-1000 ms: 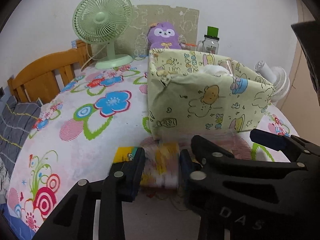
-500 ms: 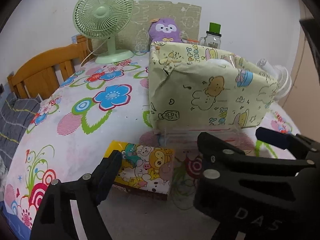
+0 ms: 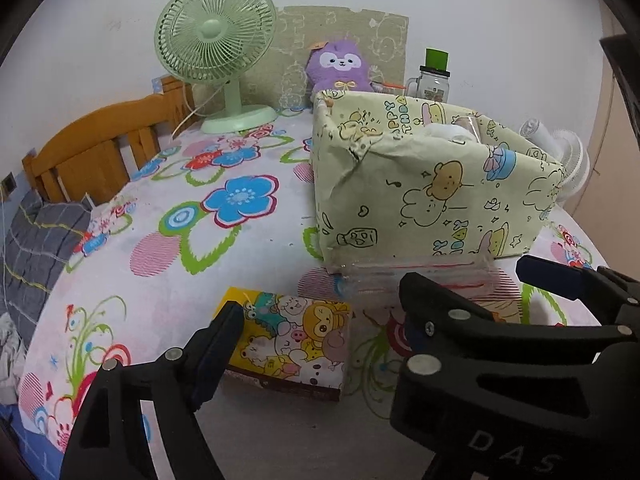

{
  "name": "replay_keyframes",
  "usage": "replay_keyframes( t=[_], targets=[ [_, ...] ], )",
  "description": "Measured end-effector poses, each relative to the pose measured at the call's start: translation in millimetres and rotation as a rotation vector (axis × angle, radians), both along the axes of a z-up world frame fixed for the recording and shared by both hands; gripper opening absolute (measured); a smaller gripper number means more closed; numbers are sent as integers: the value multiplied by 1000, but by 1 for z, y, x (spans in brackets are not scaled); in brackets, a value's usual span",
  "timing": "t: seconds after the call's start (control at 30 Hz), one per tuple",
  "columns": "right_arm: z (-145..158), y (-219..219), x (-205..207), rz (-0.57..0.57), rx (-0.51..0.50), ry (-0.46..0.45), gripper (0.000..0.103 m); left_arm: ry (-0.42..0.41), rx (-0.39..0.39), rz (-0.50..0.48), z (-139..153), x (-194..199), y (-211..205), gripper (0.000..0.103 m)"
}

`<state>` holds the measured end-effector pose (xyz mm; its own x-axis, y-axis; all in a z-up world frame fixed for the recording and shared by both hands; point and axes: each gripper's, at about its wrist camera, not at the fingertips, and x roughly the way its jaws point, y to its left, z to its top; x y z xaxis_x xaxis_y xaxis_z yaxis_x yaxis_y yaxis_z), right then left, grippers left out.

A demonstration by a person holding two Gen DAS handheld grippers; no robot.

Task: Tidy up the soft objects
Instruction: 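Close the left gripper on the yellow cartoon tissue pack while the right gripper approaches the clear bag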

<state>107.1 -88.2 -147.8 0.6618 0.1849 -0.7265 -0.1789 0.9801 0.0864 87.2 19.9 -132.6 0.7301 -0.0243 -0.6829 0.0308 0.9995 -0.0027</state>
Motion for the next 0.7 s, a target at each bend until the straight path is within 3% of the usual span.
replay_keyframes(
  t=[0.27, 0.7],
  targets=[
    [2, 7, 1, 9, -5, -1, 97, -14, 53, 2, 3, 0, 5, 97],
    [-5, 18, 6, 7, -24, 22, 97, 30, 10, 25, -8, 10, 23, 98]
  ],
)
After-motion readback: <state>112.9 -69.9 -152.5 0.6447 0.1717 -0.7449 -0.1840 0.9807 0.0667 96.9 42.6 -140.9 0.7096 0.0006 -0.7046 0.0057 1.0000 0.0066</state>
